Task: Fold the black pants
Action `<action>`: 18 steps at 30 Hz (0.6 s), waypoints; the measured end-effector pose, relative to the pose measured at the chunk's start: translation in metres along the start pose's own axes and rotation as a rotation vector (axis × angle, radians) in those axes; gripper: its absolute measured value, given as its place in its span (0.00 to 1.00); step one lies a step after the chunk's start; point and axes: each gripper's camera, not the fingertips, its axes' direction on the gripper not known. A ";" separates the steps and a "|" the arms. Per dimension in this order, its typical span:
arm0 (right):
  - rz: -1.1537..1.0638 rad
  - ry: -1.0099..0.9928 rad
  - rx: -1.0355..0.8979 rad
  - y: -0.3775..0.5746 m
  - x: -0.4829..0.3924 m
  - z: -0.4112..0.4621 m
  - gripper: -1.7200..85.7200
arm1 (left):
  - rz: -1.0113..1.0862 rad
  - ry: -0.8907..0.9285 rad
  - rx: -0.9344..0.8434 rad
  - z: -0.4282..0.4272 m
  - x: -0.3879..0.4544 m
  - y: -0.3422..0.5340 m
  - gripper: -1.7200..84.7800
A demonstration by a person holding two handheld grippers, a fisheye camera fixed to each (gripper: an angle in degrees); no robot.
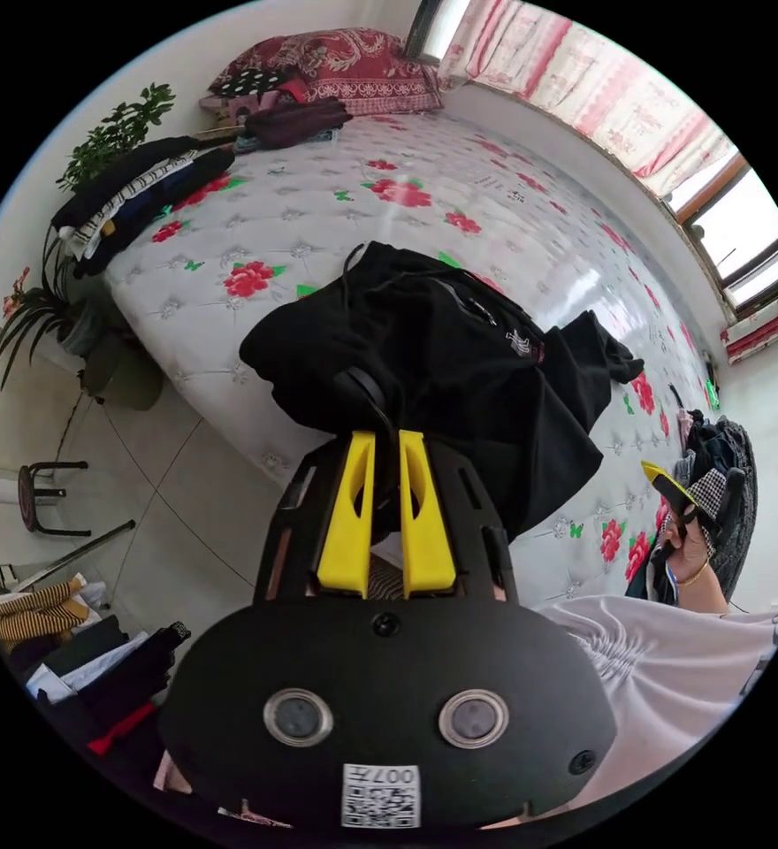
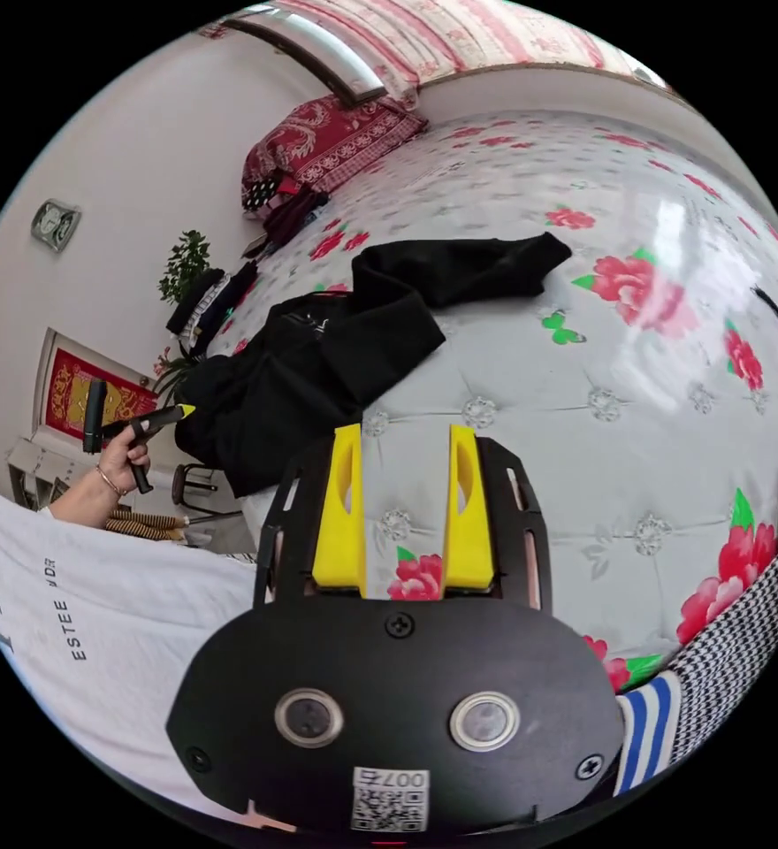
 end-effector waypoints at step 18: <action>-0.305 0.166 -0.245 -0.057 -0.150 0.100 0.02 | -0.314 0.311 0.166 -0.063 -0.178 0.041 0.02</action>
